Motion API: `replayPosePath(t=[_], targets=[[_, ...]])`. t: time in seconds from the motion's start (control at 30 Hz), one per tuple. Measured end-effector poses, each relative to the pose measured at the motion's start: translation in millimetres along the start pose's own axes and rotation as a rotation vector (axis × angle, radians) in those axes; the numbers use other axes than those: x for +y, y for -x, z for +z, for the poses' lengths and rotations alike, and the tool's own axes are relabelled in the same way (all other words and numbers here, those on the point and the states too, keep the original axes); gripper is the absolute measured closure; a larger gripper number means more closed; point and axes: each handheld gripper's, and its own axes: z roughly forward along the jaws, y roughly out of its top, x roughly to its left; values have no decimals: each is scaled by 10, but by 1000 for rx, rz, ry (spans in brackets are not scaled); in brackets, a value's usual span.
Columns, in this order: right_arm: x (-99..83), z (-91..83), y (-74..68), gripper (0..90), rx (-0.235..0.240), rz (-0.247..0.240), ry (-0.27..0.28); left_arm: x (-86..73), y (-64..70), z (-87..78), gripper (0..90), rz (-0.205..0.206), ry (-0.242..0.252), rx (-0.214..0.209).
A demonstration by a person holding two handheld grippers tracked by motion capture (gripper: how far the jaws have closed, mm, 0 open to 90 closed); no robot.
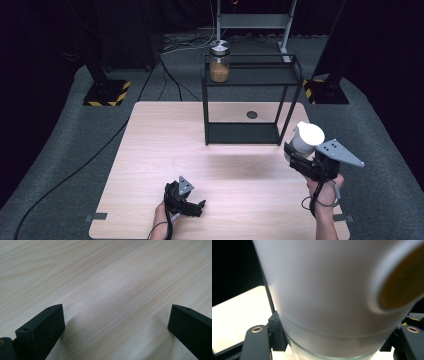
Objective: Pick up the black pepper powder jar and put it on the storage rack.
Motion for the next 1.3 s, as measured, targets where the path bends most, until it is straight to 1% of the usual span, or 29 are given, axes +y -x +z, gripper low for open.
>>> replayPosePath(t=[0.2, 0.33, 0.5, 1.0, 1.3], targets=[[169, 43, 33, 297, 1, -17, 3, 4, -3, 1, 3, -3, -2, 0], [271, 102, 43, 296, 0, -31, 0, 3, -1, 0, 3, -2, -2, 1], [338, 144, 56, 297, -6, -38, -6, -2, 5, 0, 3, 2, 2, 3], [509, 190, 58, 297, -4, -56, 11, -2, 7, -1, 3, 3, 1, 4], [620, 221, 64, 296, -12, -59, 22, -5, 15, -3, 3, 5, 3, 7]])
